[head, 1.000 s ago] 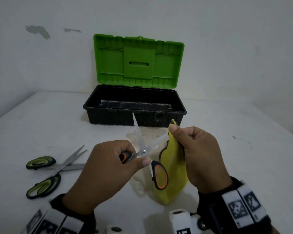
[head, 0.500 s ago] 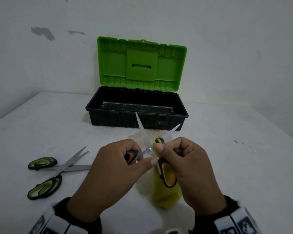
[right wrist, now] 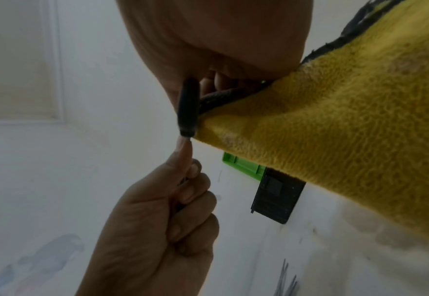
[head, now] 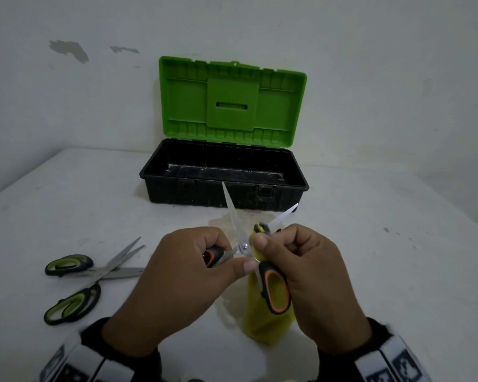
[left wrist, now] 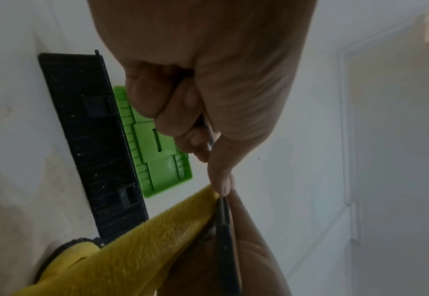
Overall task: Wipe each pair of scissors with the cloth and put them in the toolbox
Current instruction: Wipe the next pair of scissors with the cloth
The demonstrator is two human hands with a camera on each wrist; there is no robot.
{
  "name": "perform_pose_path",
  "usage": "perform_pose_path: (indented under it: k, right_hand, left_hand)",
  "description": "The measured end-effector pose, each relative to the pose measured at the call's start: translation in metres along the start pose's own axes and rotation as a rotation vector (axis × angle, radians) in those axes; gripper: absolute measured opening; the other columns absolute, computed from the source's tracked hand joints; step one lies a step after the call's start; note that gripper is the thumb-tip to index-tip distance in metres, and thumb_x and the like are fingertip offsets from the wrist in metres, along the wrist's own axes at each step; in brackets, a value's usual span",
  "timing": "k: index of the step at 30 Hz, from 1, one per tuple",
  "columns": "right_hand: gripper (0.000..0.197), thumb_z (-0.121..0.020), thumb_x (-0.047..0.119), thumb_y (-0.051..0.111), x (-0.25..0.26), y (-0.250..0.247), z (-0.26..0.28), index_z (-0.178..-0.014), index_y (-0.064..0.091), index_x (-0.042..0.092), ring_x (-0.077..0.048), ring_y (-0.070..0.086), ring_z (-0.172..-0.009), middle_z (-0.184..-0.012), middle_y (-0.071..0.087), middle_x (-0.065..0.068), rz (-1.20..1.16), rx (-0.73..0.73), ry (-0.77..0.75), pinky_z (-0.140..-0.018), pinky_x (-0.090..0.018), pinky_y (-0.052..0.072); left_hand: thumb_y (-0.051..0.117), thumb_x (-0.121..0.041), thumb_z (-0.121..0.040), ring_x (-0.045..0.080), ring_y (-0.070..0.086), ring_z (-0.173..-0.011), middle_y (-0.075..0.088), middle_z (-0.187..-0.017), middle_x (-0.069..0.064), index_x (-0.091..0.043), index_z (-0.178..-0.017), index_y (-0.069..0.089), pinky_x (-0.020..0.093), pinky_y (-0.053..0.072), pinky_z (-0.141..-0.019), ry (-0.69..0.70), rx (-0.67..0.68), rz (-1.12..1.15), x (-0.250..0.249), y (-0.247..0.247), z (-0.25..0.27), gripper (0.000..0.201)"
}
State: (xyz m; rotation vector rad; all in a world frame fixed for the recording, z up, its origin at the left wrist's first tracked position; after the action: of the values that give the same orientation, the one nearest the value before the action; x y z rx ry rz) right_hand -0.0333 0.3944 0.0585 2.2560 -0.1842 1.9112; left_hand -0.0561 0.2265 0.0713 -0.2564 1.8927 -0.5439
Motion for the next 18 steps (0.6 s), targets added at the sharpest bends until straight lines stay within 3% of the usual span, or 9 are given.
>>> perform_pose_path:
  k: [5,8,11,16,18]
  right_hand:
    - [0.030,-0.069,0.032,0.081,-0.001,-0.017,-0.009,-0.071,0.066,0.006,-0.016,0.054,-0.053,-0.059,0.061,-0.005,-0.011,-0.111,-0.020,-0.050,-0.024,0.047]
    - [0.029,-0.069,0.032,0.081,0.000,-0.011,-0.006,-0.070,0.066,0.008,-0.019,0.054,-0.055,-0.061,0.062,-0.009,-0.003,-0.071,-0.006,-0.051,-0.026,0.048]
    - [0.029,-0.071,0.034,0.082,0.000,-0.020,-0.012,-0.069,0.067,0.009,-0.021,0.054,-0.058,-0.064,0.063,-0.013,0.000,-0.126,-0.013,-0.055,-0.030,0.047]
    - [0.033,-0.070,0.033,0.082,0.000,-0.014,-0.009,-0.070,0.065,0.004,-0.023,0.048,-0.057,-0.064,0.058,-0.018,0.001,-0.069,-0.007,-0.052,-0.028,0.043]
    - [0.030,-0.068,0.034,0.082,0.001,-0.017,-0.011,-0.068,0.067,0.008,-0.023,0.051,-0.058,-0.064,0.060,-0.017,-0.018,-0.082,0.002,-0.052,-0.027,0.045]
  left_hand:
    - [0.067,-0.067,-0.057,0.003,0.041,-0.045,0.047,-0.049,-0.008,-0.023,-0.065,0.064,0.014,0.039,-0.047,-0.020,0.034,0.008,0.001,0.000,-0.002,0.045]
    - [0.069,-0.065,-0.056,0.003,0.040,-0.045,0.045,-0.048,-0.006,-0.021,-0.064,0.065,0.016,0.039,-0.047,-0.034,0.056,0.034,0.003,-0.001,-0.002,0.045]
    - [0.070,-0.063,-0.057,0.004,0.038,-0.044,0.043,-0.048,-0.006,-0.019,-0.062,0.064,0.017,0.037,-0.046,-0.023,0.071,0.034,0.002,-0.001,-0.002,0.045]
    - [0.071,-0.060,-0.057,0.004,0.037,-0.043,0.041,-0.048,-0.006,-0.017,-0.062,0.064,0.015,0.035,-0.045,-0.024,0.078,0.046,0.002,-0.004,-0.003,0.043]
    - [0.071,-0.059,-0.058,0.004,0.037,-0.044,0.041,-0.048,-0.006,-0.016,-0.061,0.063,0.014,0.034,-0.044,-0.012,0.085,0.035,0.001,-0.005,-0.003,0.044]
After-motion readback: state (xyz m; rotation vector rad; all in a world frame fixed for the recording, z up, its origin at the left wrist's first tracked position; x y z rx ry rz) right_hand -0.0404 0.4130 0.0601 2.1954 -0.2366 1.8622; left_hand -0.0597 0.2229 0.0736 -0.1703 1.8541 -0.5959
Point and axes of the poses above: each hand's wrist, its own z-axis away from the middle knuckle, its own y-axis out of the palm, x = y × z, the point moved 5 cm from there along -z, towards the middle knuckle
